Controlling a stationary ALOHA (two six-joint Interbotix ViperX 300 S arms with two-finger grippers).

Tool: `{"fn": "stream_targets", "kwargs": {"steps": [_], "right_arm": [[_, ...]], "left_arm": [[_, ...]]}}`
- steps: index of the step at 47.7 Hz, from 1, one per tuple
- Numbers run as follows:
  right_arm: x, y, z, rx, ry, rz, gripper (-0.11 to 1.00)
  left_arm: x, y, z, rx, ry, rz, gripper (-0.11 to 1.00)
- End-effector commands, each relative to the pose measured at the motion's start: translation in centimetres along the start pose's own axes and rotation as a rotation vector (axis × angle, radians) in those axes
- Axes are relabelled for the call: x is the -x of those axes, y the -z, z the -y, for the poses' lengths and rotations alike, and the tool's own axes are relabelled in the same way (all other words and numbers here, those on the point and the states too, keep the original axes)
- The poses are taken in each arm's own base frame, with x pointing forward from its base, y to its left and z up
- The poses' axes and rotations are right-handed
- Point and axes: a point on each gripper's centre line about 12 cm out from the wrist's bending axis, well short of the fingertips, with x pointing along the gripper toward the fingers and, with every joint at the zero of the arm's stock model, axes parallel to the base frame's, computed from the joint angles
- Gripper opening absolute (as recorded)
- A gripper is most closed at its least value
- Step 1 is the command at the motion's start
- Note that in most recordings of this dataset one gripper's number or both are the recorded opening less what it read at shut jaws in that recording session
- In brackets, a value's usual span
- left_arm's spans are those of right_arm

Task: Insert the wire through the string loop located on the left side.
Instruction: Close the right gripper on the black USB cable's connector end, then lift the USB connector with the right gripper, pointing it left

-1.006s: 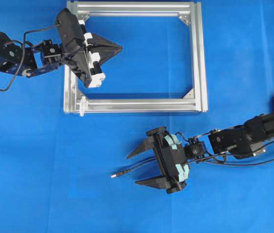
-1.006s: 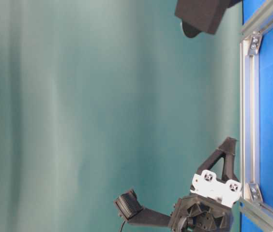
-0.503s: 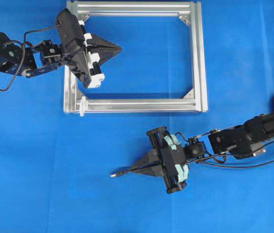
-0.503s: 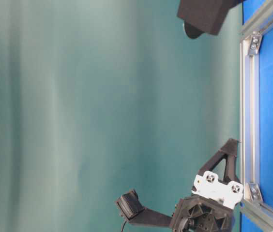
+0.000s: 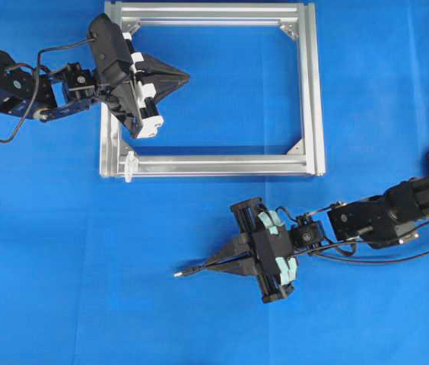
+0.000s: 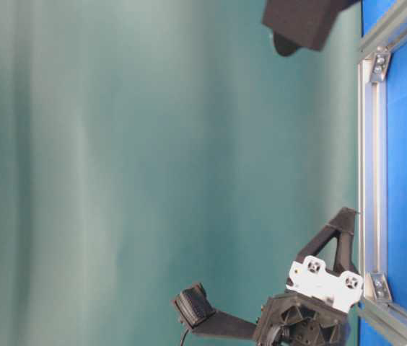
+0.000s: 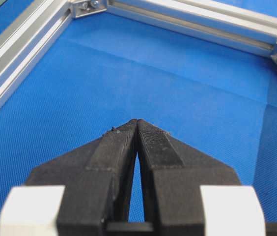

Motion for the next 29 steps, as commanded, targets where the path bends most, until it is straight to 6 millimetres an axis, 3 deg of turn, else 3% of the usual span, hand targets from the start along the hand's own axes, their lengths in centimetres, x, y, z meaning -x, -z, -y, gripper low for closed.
{"fn": "stream_targets", "kwargs": {"steps": [1,20,29], "right_arm": [[0.6,-2.4,-0.2,0.0,-0.004,0.055,0.0],[2.8,-7.4,-0.7,0.027,0.0,0.055,0.0],[3.0,-7.7,-0.8,0.031,0.001,0.051,0.0]], "left_arm": [[0.3,-1.5,0.0,0.003,0.003,0.046,0.0],[0.3,-1.5,0.1,0.003,0.004,0.044,0.0],[0.3,-1.5,0.1,0.004,0.004,0.044,0.0]]}}
